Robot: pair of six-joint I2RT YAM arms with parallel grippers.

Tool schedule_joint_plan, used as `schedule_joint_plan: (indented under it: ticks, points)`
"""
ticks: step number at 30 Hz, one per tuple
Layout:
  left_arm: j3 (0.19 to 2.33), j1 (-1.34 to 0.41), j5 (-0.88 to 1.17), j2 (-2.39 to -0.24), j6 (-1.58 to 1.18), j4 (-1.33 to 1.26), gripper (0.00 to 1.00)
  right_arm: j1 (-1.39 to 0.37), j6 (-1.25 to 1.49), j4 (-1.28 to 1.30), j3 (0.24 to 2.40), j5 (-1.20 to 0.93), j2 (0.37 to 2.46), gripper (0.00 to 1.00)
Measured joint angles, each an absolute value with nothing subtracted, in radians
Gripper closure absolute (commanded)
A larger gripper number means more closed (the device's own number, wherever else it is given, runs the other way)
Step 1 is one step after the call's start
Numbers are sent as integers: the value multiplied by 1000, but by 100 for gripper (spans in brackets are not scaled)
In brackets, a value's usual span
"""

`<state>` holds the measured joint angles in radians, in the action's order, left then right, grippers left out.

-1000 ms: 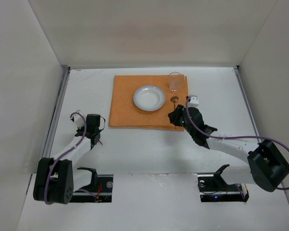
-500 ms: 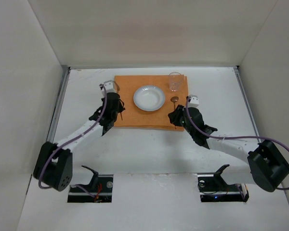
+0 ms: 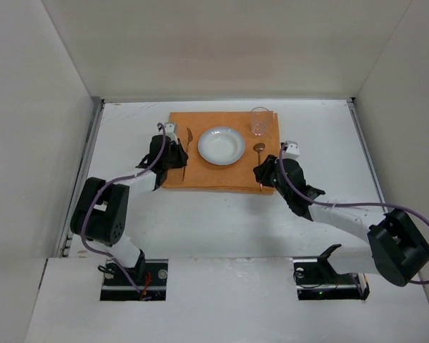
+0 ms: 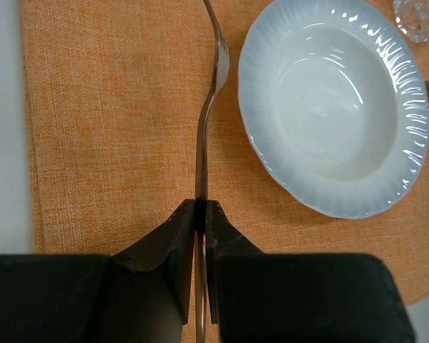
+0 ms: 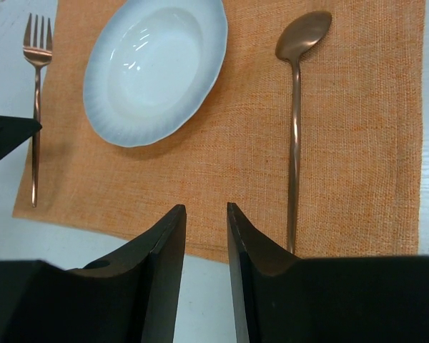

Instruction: Set the dinner table for one person

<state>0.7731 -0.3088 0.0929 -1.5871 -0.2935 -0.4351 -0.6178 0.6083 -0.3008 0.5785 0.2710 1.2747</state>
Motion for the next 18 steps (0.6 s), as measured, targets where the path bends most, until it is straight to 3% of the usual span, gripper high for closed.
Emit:
schedule_joint_plan:
  ticks: [18]
  points:
    - [768, -286, 70, -1670, -308, -474, 97, -615, 611, -302, 574, 271, 1277, 64]
